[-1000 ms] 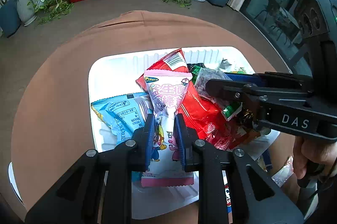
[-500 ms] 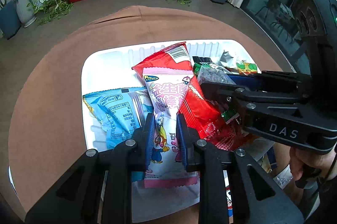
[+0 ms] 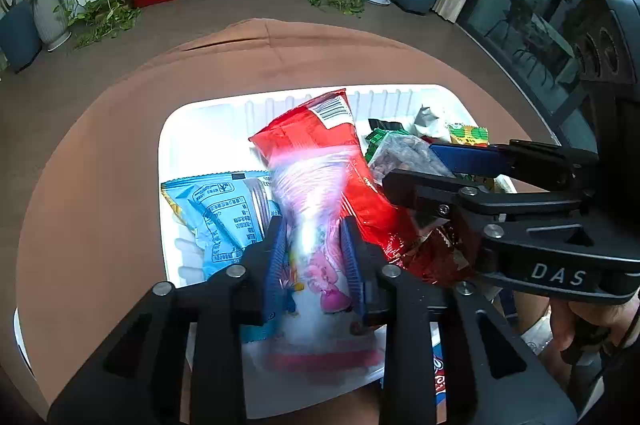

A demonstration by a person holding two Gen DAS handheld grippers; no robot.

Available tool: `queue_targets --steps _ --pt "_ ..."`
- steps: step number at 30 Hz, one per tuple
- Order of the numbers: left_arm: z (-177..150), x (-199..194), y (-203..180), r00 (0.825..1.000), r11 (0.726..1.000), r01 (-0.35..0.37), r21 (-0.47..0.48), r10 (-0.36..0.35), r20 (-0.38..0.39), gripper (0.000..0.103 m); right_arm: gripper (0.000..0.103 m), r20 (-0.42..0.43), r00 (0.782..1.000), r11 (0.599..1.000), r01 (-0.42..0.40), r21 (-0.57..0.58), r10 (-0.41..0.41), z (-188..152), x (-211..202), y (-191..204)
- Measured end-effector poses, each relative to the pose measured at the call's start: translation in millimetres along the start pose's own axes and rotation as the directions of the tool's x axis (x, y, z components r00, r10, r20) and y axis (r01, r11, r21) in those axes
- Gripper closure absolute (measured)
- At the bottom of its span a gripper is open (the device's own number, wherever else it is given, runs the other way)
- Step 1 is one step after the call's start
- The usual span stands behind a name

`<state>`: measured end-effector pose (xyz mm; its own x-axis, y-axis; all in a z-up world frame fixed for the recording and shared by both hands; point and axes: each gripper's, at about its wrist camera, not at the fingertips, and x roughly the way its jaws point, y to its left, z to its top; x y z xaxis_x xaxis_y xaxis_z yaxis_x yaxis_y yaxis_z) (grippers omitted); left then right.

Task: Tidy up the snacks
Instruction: 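Open both tools to drop the two packets into the tray, then withdraw both tools back toward the blue packet and white wrapper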

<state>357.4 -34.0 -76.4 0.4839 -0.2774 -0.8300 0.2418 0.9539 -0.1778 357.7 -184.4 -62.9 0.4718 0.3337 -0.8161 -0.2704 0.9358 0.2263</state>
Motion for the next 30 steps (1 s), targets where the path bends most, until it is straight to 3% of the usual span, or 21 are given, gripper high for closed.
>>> queue_targets --steps 2,3,8,11,14,15,17,20,24,27,30 --pt "1 -3 -1 1.000 1.000 -0.004 0.002 0.004 0.007 0.067 0.049 0.009 1.000 1.000 0.001 0.000 -0.001 0 -4 -1" --pt "1 -4 -2 1.000 1.000 -0.002 0.003 0.002 0.010 0.057 0.048 0.015 1.000 1.000 0.001 -0.001 -0.001 1 -6 -1" --pt "1 -14 -7 0.999 1.000 0.002 0.011 -0.003 0.034 0.047 0.048 0.046 0.999 1.000 -0.007 0.005 0.007 1 -22 -2" --pt "-1 -26 -8 0.999 1.000 -0.006 0.013 0.005 0.053 0.035 0.041 0.075 0.997 0.999 -0.032 0.014 0.031 -3 -39 -4" --pt "-7 -45 -10 0.996 1.000 -0.003 0.025 0.001 0.086 0.019 0.028 0.116 0.990 0.996 -0.084 0.023 0.081 -12 -62 -10" --pt "-9 -49 -11 0.995 1.000 -0.004 0.025 0.002 0.095 0.009 0.024 0.136 0.986 0.994 -0.101 0.032 0.096 -17 -71 -14" --pt "-16 -60 -13 0.994 1.000 -0.003 0.023 0.000 0.109 0.002 0.021 0.156 0.980 0.990 -0.131 0.058 0.121 -27 -84 -20" --pt "-31 -70 -23 0.995 0.998 0.011 0.064 -0.017 0.098 0.000 0.016 0.182 0.968 0.979 -0.190 0.076 0.174 -47 -105 -30" --pt "-54 -82 -42 0.994 0.986 0.045 0.159 -0.060 0.089 0.000 0.012 0.202 0.962 0.977 -0.202 0.073 0.184 -85 -128 -40" --pt "-70 -87 -65 0.991 0.952 0.096 0.291 -0.119 0.063 0.000 0.012 0.187 0.961 0.972 -0.223 0.077 0.206 -119 -139 -50" --pt "-84 -86 -93 0.992 0.886 0.114 0.450 -0.129 0.003 0.000 0.012 0.167 0.963 0.970 -0.228 0.085 0.212 -143 -144 -56"
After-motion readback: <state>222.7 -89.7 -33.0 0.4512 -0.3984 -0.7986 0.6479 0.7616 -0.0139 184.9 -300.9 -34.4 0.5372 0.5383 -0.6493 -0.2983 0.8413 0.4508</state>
